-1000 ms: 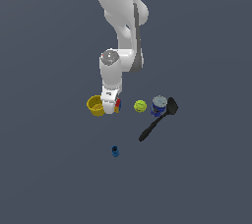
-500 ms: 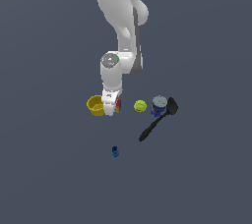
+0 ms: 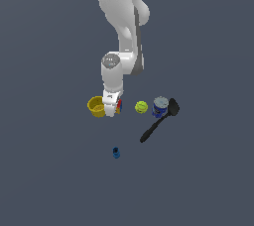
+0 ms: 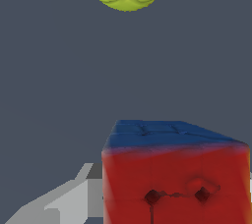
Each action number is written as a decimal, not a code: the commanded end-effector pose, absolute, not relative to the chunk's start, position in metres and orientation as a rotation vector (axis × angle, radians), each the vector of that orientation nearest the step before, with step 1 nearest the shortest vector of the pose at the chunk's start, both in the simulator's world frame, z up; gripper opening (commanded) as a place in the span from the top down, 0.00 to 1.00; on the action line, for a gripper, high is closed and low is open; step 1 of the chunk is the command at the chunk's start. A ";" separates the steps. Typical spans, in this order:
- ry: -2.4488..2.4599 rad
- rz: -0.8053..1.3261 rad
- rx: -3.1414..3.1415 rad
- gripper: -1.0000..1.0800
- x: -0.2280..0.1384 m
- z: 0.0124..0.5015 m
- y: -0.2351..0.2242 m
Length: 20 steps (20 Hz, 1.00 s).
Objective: Pick up a designated object from a clutter of objects.
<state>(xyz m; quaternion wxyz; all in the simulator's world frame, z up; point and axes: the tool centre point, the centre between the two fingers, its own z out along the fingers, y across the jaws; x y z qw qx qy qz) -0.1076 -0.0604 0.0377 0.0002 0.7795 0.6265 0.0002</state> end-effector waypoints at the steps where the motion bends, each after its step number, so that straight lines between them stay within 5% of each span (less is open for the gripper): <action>1: 1.967 0.002 2.448 1.00 -0.106 0.041 -0.060; 20: 1.970 0.003 2.448 1.00 -0.060 0.145 -0.062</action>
